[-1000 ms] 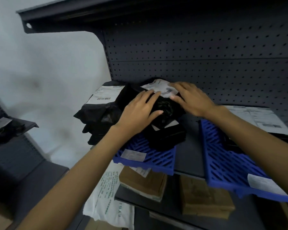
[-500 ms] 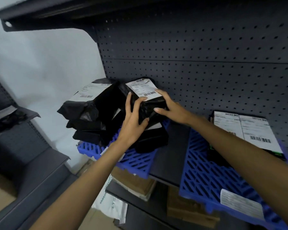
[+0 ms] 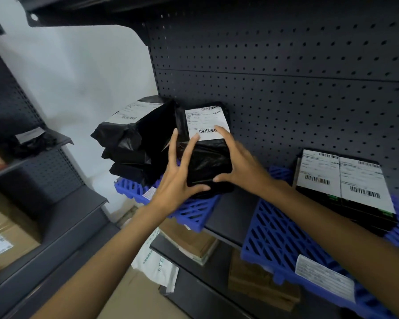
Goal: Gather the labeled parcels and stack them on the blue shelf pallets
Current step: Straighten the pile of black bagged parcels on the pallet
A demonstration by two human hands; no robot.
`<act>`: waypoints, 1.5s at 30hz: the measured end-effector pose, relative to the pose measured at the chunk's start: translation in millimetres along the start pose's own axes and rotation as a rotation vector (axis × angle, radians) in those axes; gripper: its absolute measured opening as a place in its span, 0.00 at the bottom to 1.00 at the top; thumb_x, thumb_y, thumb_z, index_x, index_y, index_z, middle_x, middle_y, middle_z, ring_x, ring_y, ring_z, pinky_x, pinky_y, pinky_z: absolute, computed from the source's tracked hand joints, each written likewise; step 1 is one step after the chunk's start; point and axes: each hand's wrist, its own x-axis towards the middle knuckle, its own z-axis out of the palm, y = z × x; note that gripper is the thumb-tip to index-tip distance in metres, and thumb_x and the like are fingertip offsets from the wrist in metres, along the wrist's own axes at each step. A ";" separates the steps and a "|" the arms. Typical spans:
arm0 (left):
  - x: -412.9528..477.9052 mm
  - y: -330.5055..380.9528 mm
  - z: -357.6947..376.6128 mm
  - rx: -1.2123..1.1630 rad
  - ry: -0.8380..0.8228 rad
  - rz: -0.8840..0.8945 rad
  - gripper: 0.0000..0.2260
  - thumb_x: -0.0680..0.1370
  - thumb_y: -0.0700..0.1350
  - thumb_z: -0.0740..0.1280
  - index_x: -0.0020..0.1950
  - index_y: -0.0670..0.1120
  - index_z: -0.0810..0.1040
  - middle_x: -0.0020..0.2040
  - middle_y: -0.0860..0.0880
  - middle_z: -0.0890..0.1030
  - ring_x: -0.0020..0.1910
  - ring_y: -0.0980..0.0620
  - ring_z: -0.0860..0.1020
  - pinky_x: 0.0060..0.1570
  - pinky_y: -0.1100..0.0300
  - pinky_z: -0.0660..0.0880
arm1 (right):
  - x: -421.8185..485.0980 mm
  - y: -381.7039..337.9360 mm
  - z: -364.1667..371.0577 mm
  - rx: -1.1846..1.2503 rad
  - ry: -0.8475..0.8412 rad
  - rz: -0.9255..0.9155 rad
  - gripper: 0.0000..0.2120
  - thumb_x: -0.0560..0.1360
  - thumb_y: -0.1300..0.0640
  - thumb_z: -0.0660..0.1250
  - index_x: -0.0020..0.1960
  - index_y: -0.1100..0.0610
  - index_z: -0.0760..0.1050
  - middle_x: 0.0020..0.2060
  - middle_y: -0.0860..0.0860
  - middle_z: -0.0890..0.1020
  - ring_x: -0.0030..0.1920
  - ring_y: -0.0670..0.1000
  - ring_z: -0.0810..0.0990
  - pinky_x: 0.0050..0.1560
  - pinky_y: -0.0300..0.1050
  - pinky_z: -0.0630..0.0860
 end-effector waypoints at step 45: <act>26.5 -65.8 -14.7 -0.040 -0.177 0.115 0.60 0.68 0.22 0.71 0.78 0.65 0.37 0.79 0.48 0.33 0.41 0.44 0.80 0.27 0.58 0.78 | 15.5 -68.6 69.5 -0.224 0.357 0.405 0.63 0.64 0.68 0.79 0.75 0.32 0.39 0.64 0.58 0.67 0.51 0.62 0.78 0.46 0.53 0.71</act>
